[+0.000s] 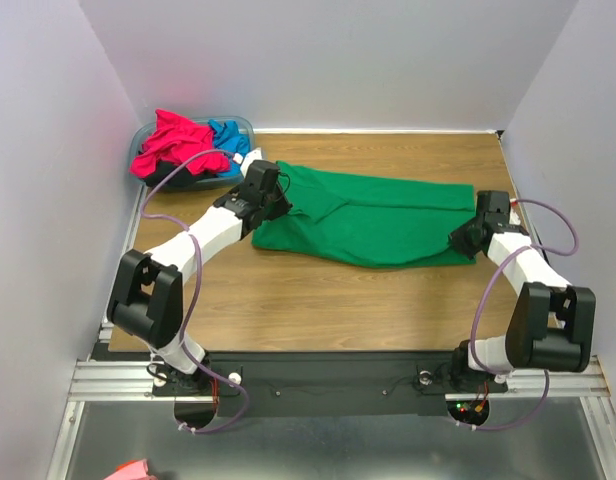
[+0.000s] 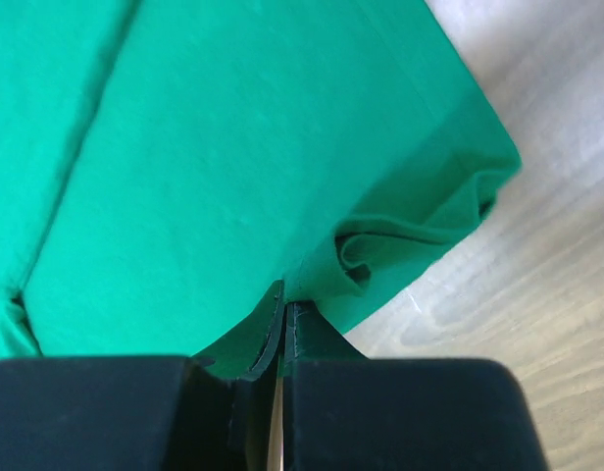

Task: Fold and stack the t-shirts
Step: Fold the tshirt

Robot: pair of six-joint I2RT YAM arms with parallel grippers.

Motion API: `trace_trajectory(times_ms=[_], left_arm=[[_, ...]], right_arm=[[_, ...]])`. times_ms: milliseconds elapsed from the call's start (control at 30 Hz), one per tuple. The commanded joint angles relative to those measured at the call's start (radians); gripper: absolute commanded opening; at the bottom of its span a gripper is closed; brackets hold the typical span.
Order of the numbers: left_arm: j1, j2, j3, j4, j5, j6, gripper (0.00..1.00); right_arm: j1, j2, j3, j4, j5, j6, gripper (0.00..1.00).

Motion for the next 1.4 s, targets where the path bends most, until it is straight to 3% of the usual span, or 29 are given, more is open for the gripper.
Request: trace_trajectory(times_ms=[0, 400, 800, 1100, 1167, 1200, 1267, 1367], left_arm=[[0.021, 0.012, 0.096, 0.044, -0.01, 0.06, 0.0], [0.079, 0.07, 0.173, 0.122, 0.039, 0.167, 0.0], [0.162, 0.214, 0.24, 0.239, 0.177, 0.233, 0.0], [0.229, 0.361, 0.344, 0.237, 0.222, 0.209, 0.0], [0.243, 0.418, 0.407, 0.204, 0.231, 0.218, 0.25], [0.248, 0.438, 0.432, 0.188, 0.238, 0.221, 0.4], [0.254, 0.49, 0.476, 0.133, 0.26, 0.219, 0.85], [0.257, 0.489, 0.5, 0.13, 0.283, 0.219, 0.93]], right_arm=[[-0.005, 0.049, 0.099, 0.018, 0.022, -0.047, 0.0], [-0.005, 0.149, 0.182, 0.018, 0.047, -0.059, 0.0], [-0.007, 0.281, 0.319, 0.016, 0.076, -0.07, 0.01], [-0.007, 0.434, 0.428, 0.016, 0.073, -0.09, 0.09], [-0.007, 0.477, 0.472, 0.015, 0.078, -0.103, 0.15], [-0.007, 0.488, 0.484, 0.015, 0.079, -0.122, 0.29], [-0.007, 0.491, 0.506, 0.01, 0.078, -0.136, 0.48], [-0.007, 0.459, 0.521, 0.007, 0.068, -0.159, 0.77]])
